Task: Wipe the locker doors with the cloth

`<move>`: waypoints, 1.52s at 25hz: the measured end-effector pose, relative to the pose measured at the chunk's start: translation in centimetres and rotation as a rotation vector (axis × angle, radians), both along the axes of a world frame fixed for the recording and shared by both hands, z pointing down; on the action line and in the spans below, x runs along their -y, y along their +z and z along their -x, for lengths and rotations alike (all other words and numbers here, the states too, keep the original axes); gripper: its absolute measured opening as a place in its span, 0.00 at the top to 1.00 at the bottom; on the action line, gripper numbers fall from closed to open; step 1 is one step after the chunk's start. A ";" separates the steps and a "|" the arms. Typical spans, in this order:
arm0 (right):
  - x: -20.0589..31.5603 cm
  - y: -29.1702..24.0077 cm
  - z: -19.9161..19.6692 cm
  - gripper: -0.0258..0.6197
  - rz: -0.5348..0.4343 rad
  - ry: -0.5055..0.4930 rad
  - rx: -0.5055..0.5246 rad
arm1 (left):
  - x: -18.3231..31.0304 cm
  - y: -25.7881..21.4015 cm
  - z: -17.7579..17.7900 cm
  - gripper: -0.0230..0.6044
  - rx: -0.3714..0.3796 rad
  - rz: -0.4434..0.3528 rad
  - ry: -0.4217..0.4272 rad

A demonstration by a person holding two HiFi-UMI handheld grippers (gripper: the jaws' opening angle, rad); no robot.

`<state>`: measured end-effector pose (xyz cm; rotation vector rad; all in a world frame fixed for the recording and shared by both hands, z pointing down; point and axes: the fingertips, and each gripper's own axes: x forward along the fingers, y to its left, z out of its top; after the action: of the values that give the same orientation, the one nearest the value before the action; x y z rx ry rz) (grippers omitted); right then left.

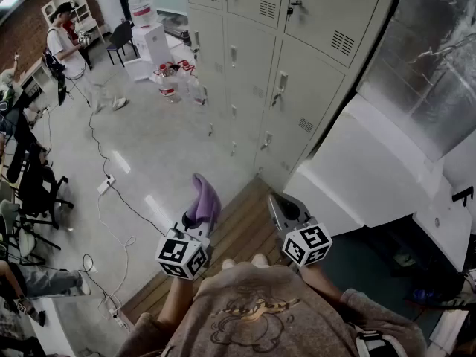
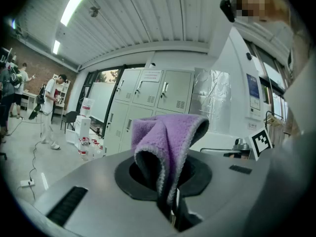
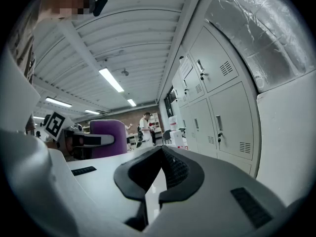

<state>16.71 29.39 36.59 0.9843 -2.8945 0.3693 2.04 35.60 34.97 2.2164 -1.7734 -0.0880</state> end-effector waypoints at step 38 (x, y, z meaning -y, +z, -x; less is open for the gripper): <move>13.1 10.3 6.0 0.96 -0.065 0.112 0.002 | 12.9 11.2 8.1 0.90 -0.005 -0.044 0.043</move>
<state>10.73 16.26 46.87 1.1598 -2.8777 0.2840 -6.02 22.65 46.22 2.2819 -1.7363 -0.1250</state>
